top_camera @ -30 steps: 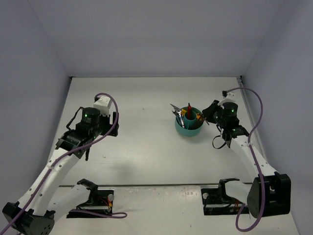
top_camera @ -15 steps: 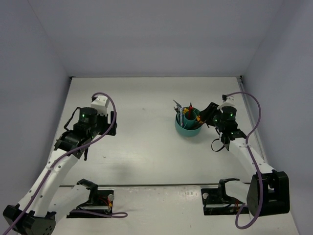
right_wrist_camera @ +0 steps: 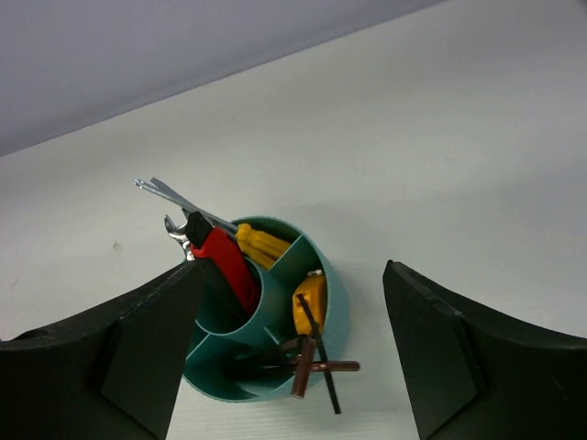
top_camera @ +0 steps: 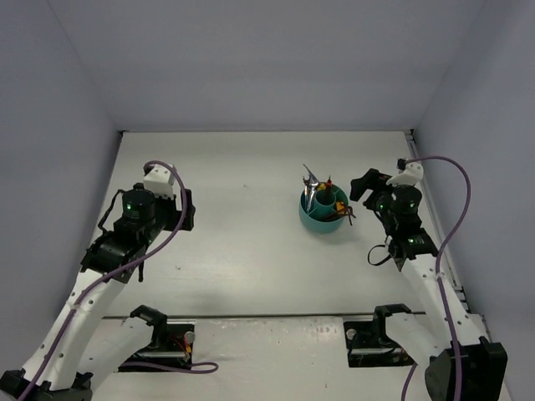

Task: Sort the tools into containers

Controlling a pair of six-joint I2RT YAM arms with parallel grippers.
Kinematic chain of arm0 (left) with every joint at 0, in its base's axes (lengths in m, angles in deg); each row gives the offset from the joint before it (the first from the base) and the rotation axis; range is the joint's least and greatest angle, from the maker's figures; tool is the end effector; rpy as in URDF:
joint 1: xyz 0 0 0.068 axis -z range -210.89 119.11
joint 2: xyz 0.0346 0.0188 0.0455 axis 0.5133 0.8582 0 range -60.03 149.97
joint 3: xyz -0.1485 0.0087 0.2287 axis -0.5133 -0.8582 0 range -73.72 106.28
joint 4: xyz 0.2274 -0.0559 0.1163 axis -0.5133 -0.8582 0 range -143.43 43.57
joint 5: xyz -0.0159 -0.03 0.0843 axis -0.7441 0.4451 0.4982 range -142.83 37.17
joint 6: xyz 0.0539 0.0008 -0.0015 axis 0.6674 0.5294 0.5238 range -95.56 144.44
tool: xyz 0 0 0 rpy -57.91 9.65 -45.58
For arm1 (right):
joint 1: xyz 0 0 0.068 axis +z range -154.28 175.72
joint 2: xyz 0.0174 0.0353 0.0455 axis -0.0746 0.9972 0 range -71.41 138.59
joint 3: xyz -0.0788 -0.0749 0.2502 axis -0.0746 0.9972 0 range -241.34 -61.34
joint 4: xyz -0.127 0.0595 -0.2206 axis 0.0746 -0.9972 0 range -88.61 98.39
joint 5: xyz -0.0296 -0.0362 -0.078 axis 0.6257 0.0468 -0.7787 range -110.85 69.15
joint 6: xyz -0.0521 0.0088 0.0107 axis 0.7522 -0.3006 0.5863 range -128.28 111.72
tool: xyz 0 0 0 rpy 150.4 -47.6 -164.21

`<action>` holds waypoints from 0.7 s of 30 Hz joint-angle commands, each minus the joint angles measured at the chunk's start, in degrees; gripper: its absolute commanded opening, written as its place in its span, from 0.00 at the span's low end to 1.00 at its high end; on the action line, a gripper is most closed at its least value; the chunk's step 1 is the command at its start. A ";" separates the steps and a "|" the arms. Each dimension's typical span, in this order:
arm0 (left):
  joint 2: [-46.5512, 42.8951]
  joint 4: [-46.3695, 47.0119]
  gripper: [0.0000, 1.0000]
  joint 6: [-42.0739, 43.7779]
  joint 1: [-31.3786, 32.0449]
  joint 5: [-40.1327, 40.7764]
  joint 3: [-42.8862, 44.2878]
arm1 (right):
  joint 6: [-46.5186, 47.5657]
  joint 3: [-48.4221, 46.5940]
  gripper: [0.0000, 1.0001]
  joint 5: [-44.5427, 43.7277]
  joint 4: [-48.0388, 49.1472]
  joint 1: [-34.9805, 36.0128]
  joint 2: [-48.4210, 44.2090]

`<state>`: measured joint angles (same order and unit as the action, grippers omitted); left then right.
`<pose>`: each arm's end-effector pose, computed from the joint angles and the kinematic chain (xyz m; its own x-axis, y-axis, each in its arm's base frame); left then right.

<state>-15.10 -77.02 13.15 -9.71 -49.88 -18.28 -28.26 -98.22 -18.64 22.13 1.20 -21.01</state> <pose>0.1554 -0.0583 0.3660 -0.3759 -0.0642 -0.9244 0.2467 0.9547 -0.1666 0.2123 0.0218 0.3184 -0.0422 0.3390 -0.9398 -0.1270 0.9312 0.3416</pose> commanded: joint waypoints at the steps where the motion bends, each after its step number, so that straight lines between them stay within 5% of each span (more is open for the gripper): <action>1: -5.39 3.15 0.74 -1.54 -0.61 6.72 3.35 | 4.46 -6.19 0.95 -9.68 -2.26 0.06 -9.28; 11: -14.78 1.95 0.83 3.37 -0.52 21.21 3.88 | 5.56 -9.17 1.00 -21.28 -9.87 5.25 -20.08; 21: -20.87 5.29 0.85 2.59 -0.58 23.99 -4.13 | 10.61 -9.75 1.00 -27.67 -13.70 9.79 -27.81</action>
<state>-35.36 -76.18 15.27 -9.96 -28.01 -19.91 -20.89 -106.05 -42.14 6.82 9.69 -47.54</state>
